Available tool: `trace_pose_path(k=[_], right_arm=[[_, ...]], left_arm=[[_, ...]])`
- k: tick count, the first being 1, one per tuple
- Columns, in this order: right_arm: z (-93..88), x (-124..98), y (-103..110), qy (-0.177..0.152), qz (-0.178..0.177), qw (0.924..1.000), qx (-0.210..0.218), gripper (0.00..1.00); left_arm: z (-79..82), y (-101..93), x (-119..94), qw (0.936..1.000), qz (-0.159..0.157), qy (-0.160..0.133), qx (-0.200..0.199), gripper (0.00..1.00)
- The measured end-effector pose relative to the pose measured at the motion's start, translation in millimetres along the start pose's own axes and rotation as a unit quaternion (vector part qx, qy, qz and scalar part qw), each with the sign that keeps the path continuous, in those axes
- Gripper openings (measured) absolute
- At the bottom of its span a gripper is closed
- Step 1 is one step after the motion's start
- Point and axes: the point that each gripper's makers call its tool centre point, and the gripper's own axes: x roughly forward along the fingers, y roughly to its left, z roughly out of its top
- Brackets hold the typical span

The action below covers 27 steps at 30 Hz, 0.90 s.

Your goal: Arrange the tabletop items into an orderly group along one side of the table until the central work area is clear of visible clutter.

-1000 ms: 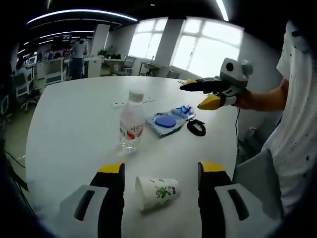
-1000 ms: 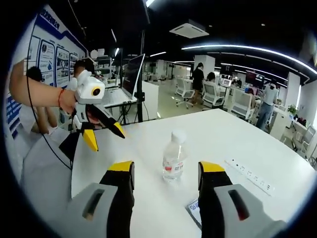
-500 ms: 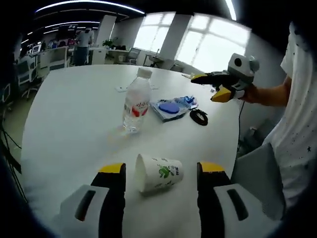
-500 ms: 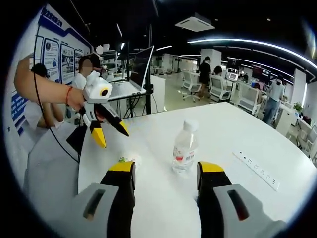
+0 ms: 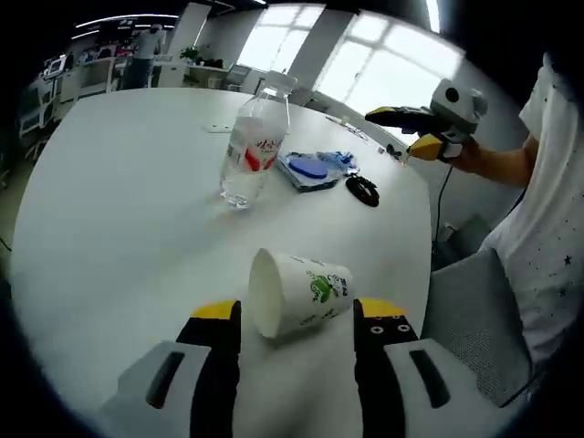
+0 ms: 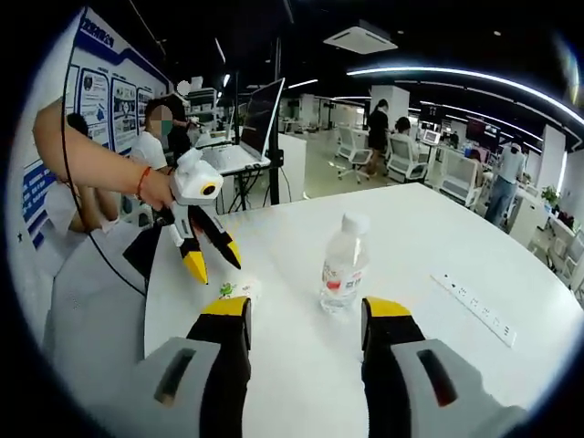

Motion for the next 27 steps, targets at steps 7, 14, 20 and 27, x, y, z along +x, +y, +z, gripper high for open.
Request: trace_pose_path(k=[7,14,20,27], right_arm=[[-5.5,1.5,1.6,0.007,-0.001,1.0,0.002,0.46],[-9.6,4.1,4.2,0.012,0.001,0.9999,0.007,0.45],[-10.9,6.0,4.1,0.014,0.0,0.9999,0.006,0.44],[-11.4,6.8,6.3,0.013,0.003,0.9999,0.009,0.43]], left_arm=[[-0.6,-1.3,9.7,0.9993,-0.037,0.009,0.005,0.4],[-4.9,0.3,16.9,0.9981,-0.059,0.017,0.004,0.27],[-7.0,-3.4,18.9,0.9972,-0.072,0.02,0.012,0.1],[-6.5,-13.9,19.3,0.9957,-0.088,0.017,0.024,0.0]])
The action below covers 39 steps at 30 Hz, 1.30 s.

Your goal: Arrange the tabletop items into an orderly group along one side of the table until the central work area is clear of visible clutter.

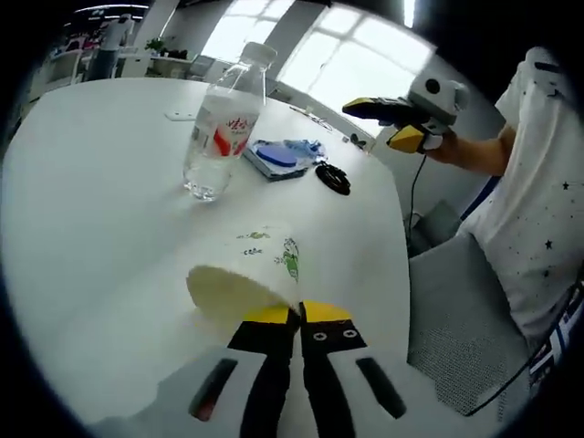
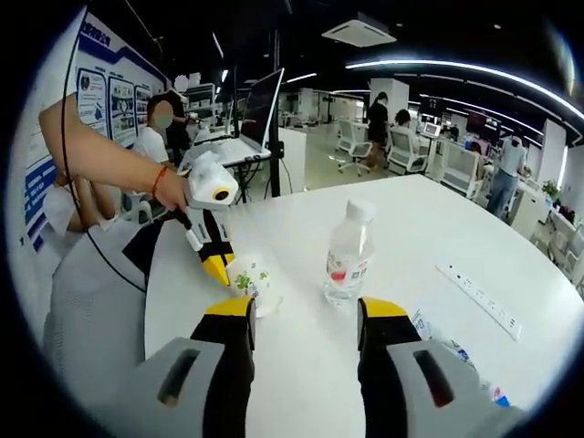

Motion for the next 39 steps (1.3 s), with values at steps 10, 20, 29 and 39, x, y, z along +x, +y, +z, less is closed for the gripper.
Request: trace_pose_path(k=[10,20,29,39], right_arm=[[4.3,-1.7,3.7,-0.002,0.008,1.0,0.005,0.41],[16.4,-9.0,1.7,-0.015,0.006,0.9999,0.004,0.41],[39.7,-25.5,-9.7,-0.032,0.001,0.9995,0.004,0.4],[48.2,-43.0,-12.9,-0.029,0.001,0.9995,-0.013,0.37]], left_arm=[[24.9,-16.7,-3.7,0.9954,0.031,0.023,0.088,0.0],[59.6,-42.3,-3.7,0.9858,0.044,0.027,0.16,0.0],[72.1,-64.4,2.7,0.9731,0.056,0.051,0.218,0.0],[67.2,-86.3,15.7,0.9404,0.064,0.135,0.305,0.0]])
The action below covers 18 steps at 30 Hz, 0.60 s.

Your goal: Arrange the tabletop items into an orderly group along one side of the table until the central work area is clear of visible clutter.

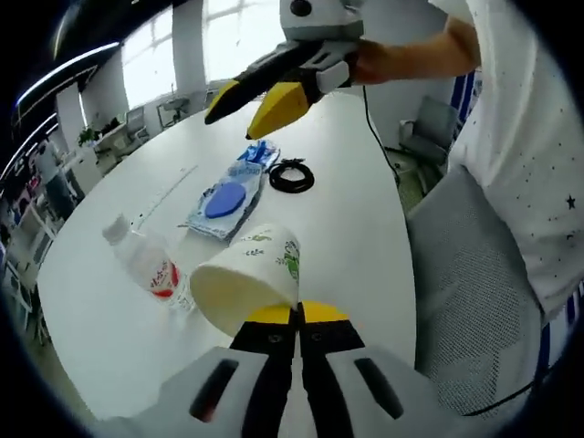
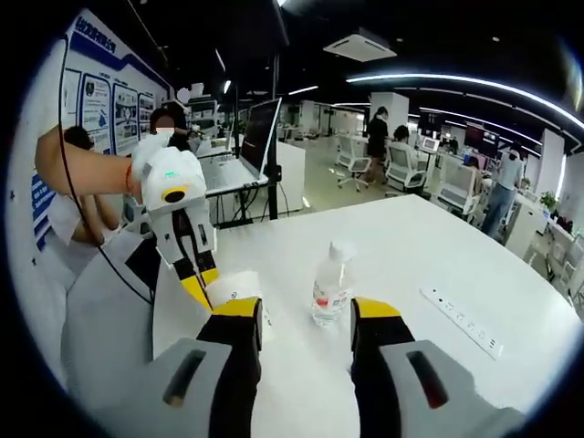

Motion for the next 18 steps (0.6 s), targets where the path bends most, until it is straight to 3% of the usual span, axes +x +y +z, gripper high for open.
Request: trace_pose_path(k=[7,10,14,17,18], right_arm=[[6.1,-9.2,4.0,0.004,0.009,0.9998,-0.016,0.36],[7.0,-12.8,6.8,0.013,0.016,0.9994,-0.026,0.36],[8.7,-19.1,10.8,0.026,0.03,0.9982,-0.044,0.35],[10.4,-22.7,11.8,0.032,0.035,0.9973,-0.055,0.34],[10.6,-24.0,12.9,0.036,0.039,0.9968,-0.059,0.34]], left_arm=[[13.9,-14.0,4.4,0.9976,-0.012,0.038,0.056,0.0],[17.0,-15.9,2.8,0.9914,-0.011,0.076,0.105,0.0],[23.2,-20.5,4.6,0.9777,-0.019,0.124,0.169,0.0],[29.1,-27.3,10.0,0.9724,-0.03,0.136,0.187,0.0],[29.2,-27.6,10.0,0.9672,-0.032,0.147,0.205,0.0]])
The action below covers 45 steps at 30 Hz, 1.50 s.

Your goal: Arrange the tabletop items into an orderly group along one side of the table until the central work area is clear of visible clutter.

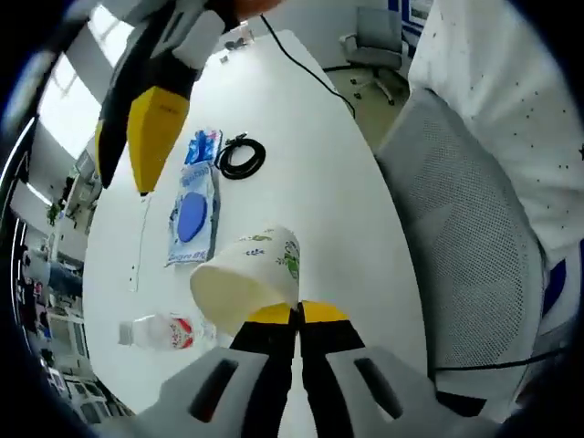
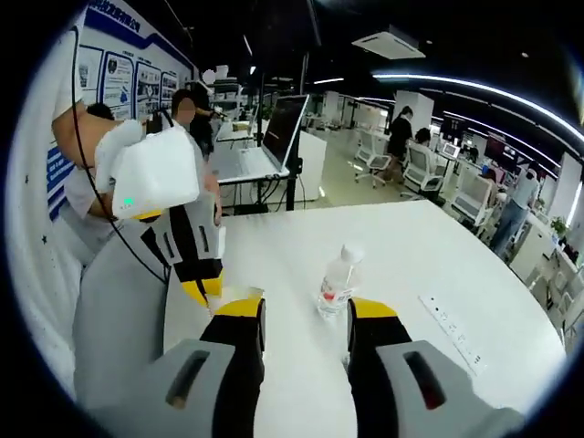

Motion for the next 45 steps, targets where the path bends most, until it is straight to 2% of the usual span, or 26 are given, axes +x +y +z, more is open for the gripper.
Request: trace_pose_path(k=[1,3,5,7,10,13,14,15,18,19,21,23,24,25,30,33,40,45], right_arm=[[0.3,-0.9,1.0,0.002,0.002,1.0,-0.003,0.34],[0.3,-2.7,4.5,0.009,0.01,0.9999,-0.008,0.34],[-0.8,-3.8,7.7,0.016,0.018,0.9996,-0.014,0.33],[-2.9,-4.8,10.3,0.025,0.025,0.9992,-0.019,0.31],[-3.1,-6.4,14.2,0.035,0.035,0.9986,-0.018,0.3],[-3.0,-6.9,15.0,0.045,0.041,0.9977,-0.028,0.3],[-5.3,-7.3,16.0,0.059,0.048,0.9967,-0.029,0.29],[-4.9,-7.3,17.0,0.065,0.056,0.996,-0.027,0.29],[-5.2,-7.7,20.5,0.082,0.081,0.9934,-0.001,0.25],[-4.7,-7.4,19.9,0.086,0.084,0.9928,-0.003,0.24],[-5.5,-6.5,20.9,0.104,0.091,0.9903,-0.01,0.24],[-9.3,-6.5,22.6,0.126,0.101,0.9867,-0.018,0.23],[-13.3,-7.5,24.0,0.147,0.107,0.983,-0.028,0.22],[-11.0,-4.4,26.5,0.142,0.114,0.9827,-0.031,0.22],[-12.2,1.2,27.7,0.167,0.129,0.9768,-0.035,0.2],[-17.8,2.8,32.5,0.194,0.152,0.9688,-0.029,0.2],[-38.0,6.9,39.6,0.245,0.178,0.952,-0.043,0.18],[-45.7,10.6,43.4,0.26,0.189,0.946,-0.041,0.18]], left_arm=[[1.2,-0.8,0.9,0.9998,-0.002,0.014,0.016,0.0],[6.6,-1.8,1.9,0.9997,-0.002,0.017,0.019,0.0],[9.3,-0.9,1.7,0.9977,-0.002,0.041,0.054,0.0],[13.2,-2.3,2.2,0.997,-0.005,0.047,0.061,0.0],[18.1,-3.4,2.4,0.9934,-0.008,0.068,0.092,0.0],[23.4,-5.8,3.2,0.9919,-0.013,0.077,0.1,0.0],[24.6,-6.2,2.9,0.9902,-0.016,0.086,0.109,0.0],[23.7,-4.7,2.0,0.9867,-0.014,0.103,0.125,0.0],[28.6,-4.8,1.9,0.9852,-0.017,0.111,0.13,0.0],[27.4,-3.0,0.5,0.9832,-0.016,0.124,0.133,0.0],[26.7,-1.4,-1.2,0.9786,-0.015,0.14,0.15,0.0],[27.6,-1.7,-1.5,0.9777,-0.017,0.145,0.15,0.0],[27.8,-1.0,-2.6,0.9746,-0.018,0.154,0.161,0.0],[28.5,-0.8,-2.6,0.9736,-0.019,0.157,0.165,0.0],[34.9,-2.0,-3.1,0.9685,-0.022,0.169,0.181,0.0],[37.1,-3.8,-2.3,0.9652,-0.026,0.175,0.193,0.0],[39.9,-4.1,-2.9,0.9622,-0.027,0.18,0.203,0.0],[39.7,-5.3,-1.5,0.9616,-0.029,0.182,0.203,0.0]])
